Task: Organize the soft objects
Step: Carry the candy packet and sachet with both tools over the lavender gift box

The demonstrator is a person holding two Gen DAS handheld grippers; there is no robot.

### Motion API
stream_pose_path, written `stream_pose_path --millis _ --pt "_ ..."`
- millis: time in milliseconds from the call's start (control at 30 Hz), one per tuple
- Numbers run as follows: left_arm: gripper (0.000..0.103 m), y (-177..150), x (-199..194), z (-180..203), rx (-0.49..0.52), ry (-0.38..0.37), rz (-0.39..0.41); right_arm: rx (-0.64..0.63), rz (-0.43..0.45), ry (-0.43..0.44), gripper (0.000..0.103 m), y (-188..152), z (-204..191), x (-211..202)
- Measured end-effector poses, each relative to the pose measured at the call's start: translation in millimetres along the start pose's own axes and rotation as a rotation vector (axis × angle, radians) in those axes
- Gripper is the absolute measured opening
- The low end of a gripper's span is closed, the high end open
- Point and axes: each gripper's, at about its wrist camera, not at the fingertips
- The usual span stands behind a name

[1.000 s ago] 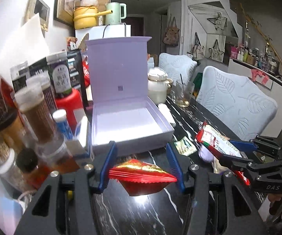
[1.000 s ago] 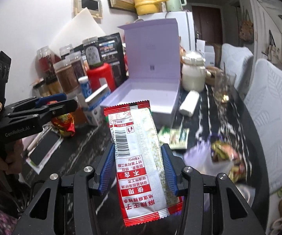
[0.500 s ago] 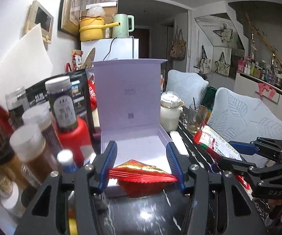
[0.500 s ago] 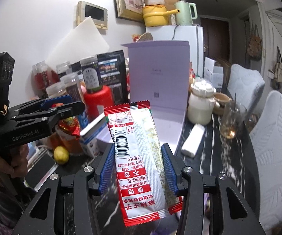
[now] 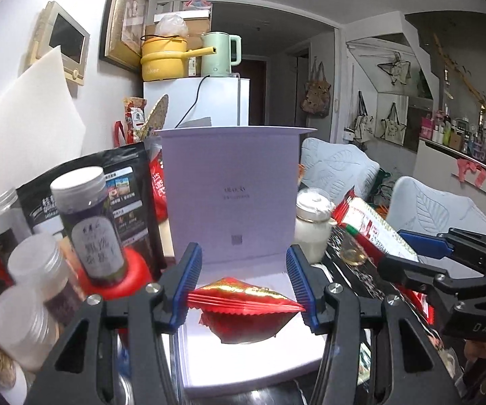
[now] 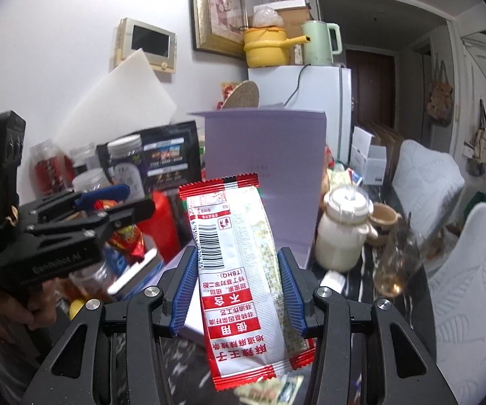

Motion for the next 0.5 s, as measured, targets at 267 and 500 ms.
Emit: stream_pose_path --millis 267,500 --pt "0.052 14.8 39.2 -8.8 -0.009 0.035 -0.006 0.016 0.017 0.009 0.047 24.4 8.9 33.5" --pt "0.052 11.8 72.2 -14.4 0.011 0.077 -0.051 0.028 -0.006 -0.054 0.047 26.9 15.5 73.3"
Point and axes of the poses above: each gripper's, at about its wrist camera, not at the fingertips, and x roughly the way its jaws point, z to its right, y to its top, and after that the axes turned 3 degrees about x, right-handed
